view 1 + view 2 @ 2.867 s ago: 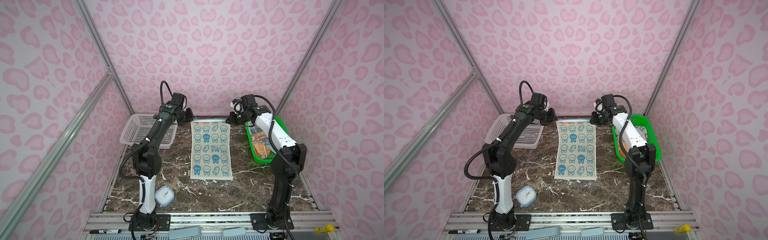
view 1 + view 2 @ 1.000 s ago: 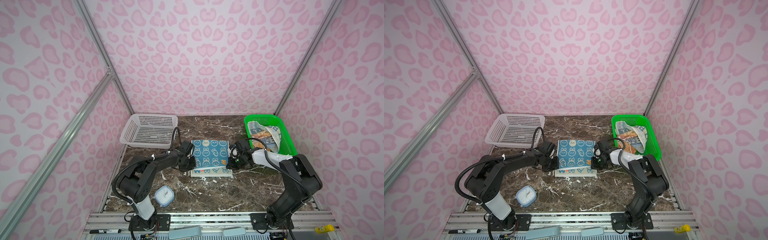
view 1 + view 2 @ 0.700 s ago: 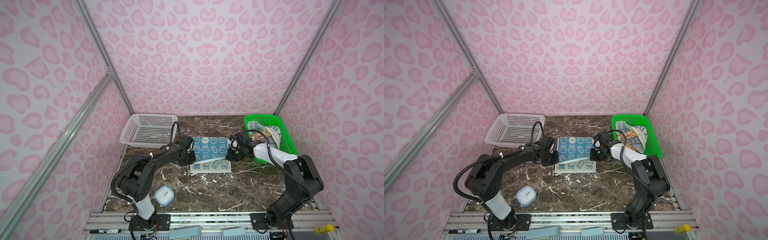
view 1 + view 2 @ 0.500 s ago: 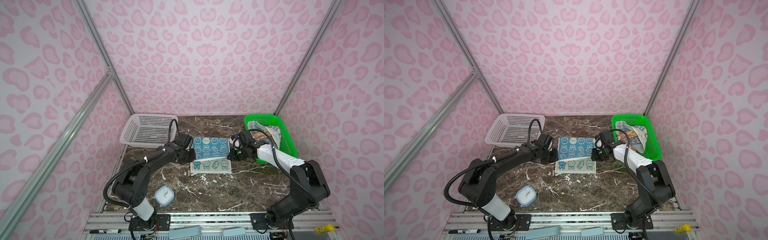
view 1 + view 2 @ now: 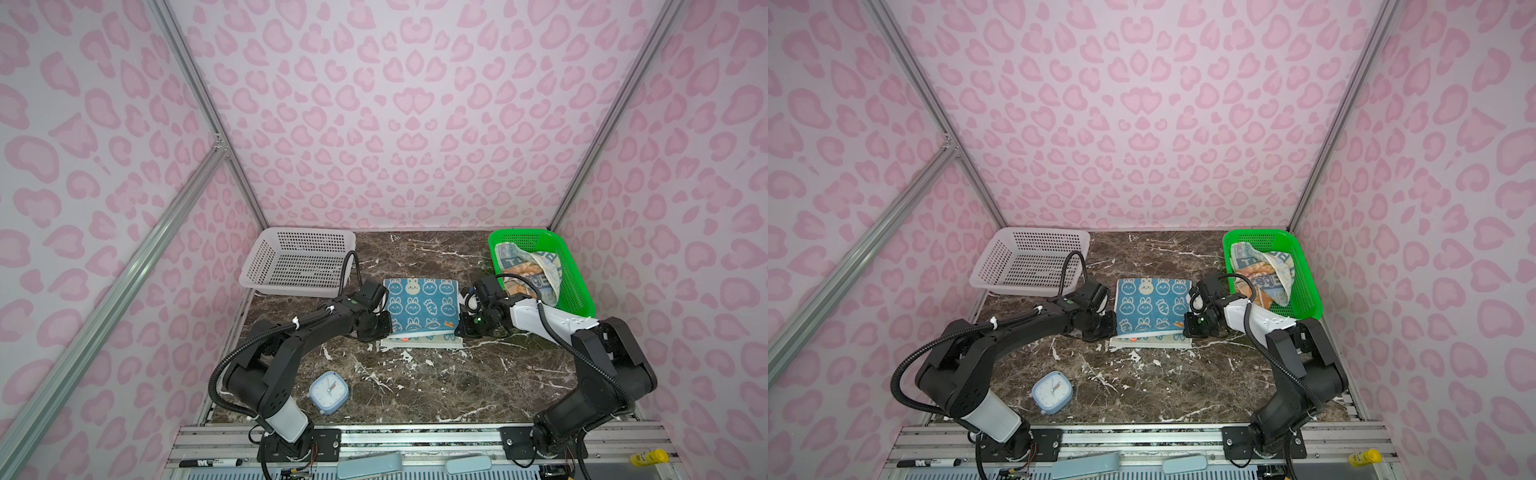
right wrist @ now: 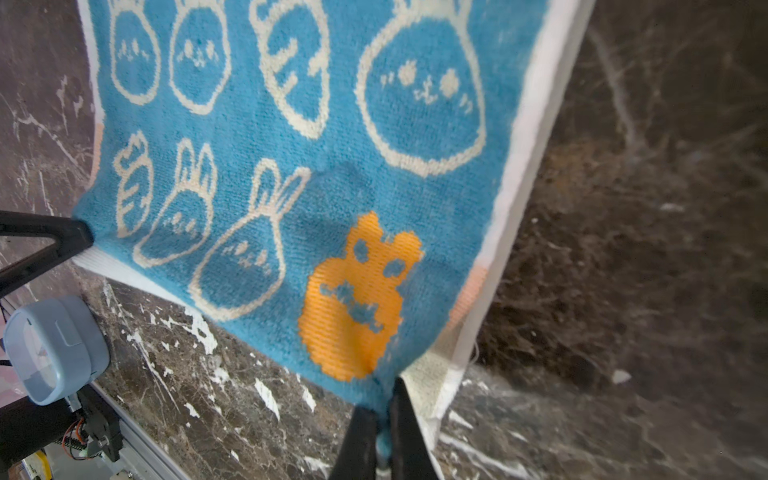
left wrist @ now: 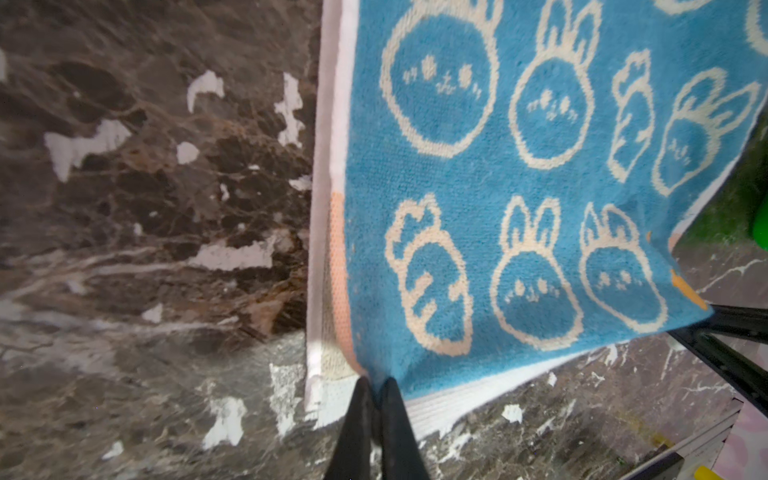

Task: Fold and stack the towels
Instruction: 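Hold the folded towel edge with both grippers and smooth it flat, then open both grippers and release the folded towel's nearer edge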

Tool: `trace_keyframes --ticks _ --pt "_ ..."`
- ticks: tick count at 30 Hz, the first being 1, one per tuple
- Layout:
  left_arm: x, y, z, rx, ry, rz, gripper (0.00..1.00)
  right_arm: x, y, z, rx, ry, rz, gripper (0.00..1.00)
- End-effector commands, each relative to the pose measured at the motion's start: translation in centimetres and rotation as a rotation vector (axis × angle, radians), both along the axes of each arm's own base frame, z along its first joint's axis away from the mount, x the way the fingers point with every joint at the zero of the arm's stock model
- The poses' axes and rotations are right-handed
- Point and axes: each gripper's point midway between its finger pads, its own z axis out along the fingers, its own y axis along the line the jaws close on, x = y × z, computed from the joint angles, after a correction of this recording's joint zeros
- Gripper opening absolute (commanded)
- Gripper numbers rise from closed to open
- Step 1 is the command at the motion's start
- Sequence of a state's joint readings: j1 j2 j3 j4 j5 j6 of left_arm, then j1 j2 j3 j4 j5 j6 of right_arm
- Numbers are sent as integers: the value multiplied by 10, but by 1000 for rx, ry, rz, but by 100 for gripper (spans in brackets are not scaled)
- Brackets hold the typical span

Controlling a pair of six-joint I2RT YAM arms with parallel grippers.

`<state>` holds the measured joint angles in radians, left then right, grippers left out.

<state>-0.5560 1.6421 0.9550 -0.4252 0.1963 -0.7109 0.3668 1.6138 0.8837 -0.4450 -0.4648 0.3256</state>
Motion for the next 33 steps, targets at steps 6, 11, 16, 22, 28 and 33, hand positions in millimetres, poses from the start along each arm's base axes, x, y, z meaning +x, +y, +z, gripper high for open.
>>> trace_keyframes --ticks 6,11,16,22,28,33 --pt "-9 15 -15 100 37 6 3 -1 -16 -22 -106 20 -40 13" --pt "-12 7 -12 82 38 -16 8 -2 -14 -23 -117 20 -31 18" --pt "-15 3 -10 76 37 -36 17 -2 -12 -18 -119 8 -24 23" --pt "-19 -22 6 -7 14 -127 34 -1 -12 -11 -132 -8 -21 27" --pt "-17 -21 23 10 -54 -173 44 -3 -11 3 -118 -34 -24 42" --pt "-18 -4 36 95 -92 -185 73 -1 -6 27 -73 -81 -21 61"
